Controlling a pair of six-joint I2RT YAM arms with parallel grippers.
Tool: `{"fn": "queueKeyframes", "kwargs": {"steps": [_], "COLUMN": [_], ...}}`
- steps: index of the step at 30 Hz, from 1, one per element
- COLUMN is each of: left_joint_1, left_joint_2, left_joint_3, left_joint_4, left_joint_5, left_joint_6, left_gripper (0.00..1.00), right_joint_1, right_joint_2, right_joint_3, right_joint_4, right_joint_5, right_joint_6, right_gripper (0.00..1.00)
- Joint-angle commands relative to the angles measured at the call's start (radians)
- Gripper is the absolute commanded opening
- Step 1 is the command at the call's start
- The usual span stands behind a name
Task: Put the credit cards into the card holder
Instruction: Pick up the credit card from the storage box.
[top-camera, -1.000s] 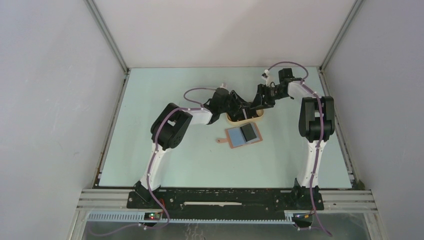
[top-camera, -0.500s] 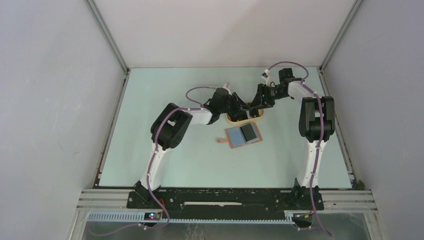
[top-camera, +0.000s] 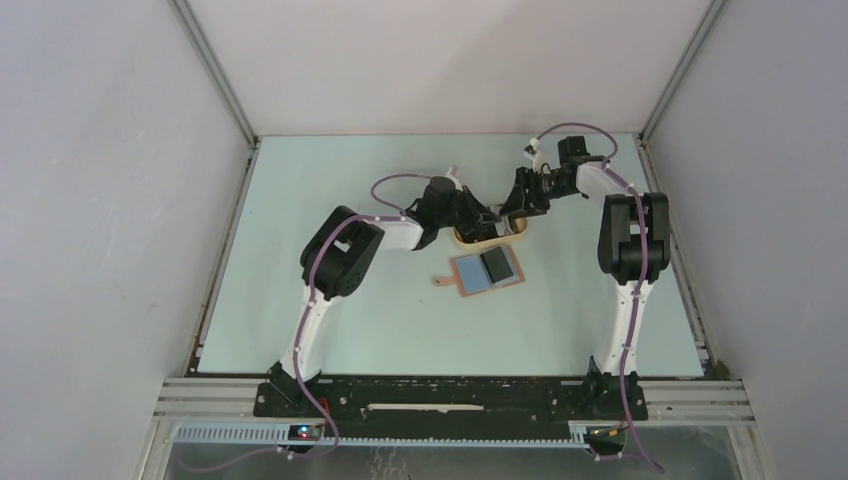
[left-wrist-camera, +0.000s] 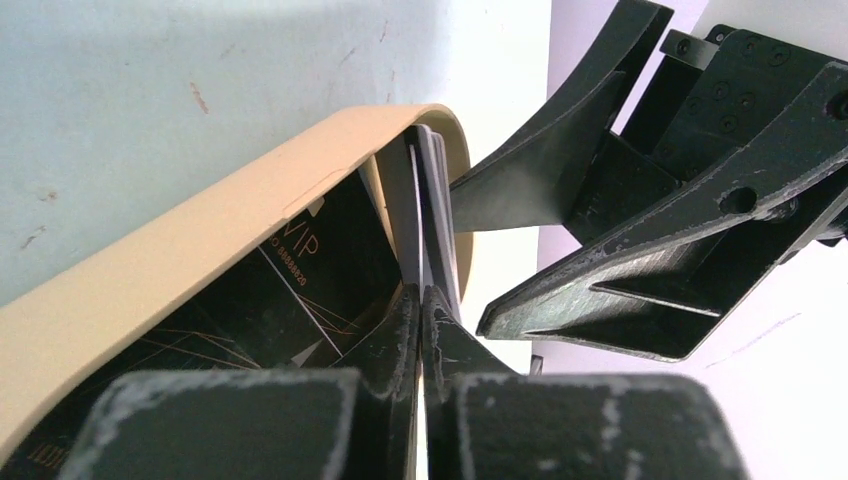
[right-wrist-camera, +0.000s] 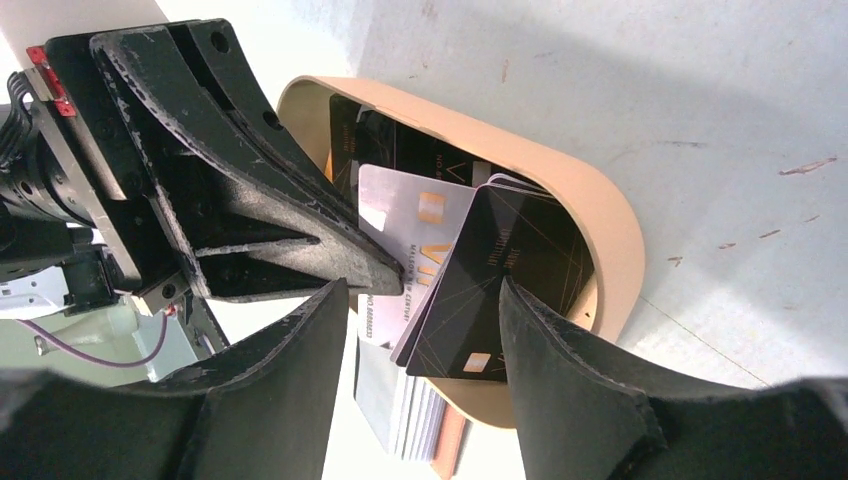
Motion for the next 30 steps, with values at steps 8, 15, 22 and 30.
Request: {"fn": "queueKeyframes", "kwargs": {"steps": [8, 15, 22, 30], "left_joint_1": [0.016, 0.019, 0.019, 0.016], "left_joint_2": [-0.132, -0.244, -0.384, -0.58], "left_joint_3": [-0.065, -0.137, -0.281, -0.568], "left_joint_4": [-0.02, -0.04, 0.028, 0.299], "left_joint_5": [-0.027, -0.079, -0.106, -0.039], "left_joint_6": [0.081, 0.19, 0.308, 0.432], "left_gripper": [0.0, 0.0, 0.0, 0.0], "right_joint_1": [-0.009, -0.009, -0.008, 0.0], "right_joint_2": [-0.055, -0.096, -0.187, -0.374], "right_joint_3": [0.009, 0.004, -0.017, -0.101], "right_joint_4": [0.002, -0.014, -0.037, -0.059], "right_joint_5": [-0.022, -0.027, -0.008, -0.025], "right_joint_6": [-0.007, -0.056, -0.137, -0.252], "right_gripper": [0.69, 0.69, 0.69, 0.69]}}
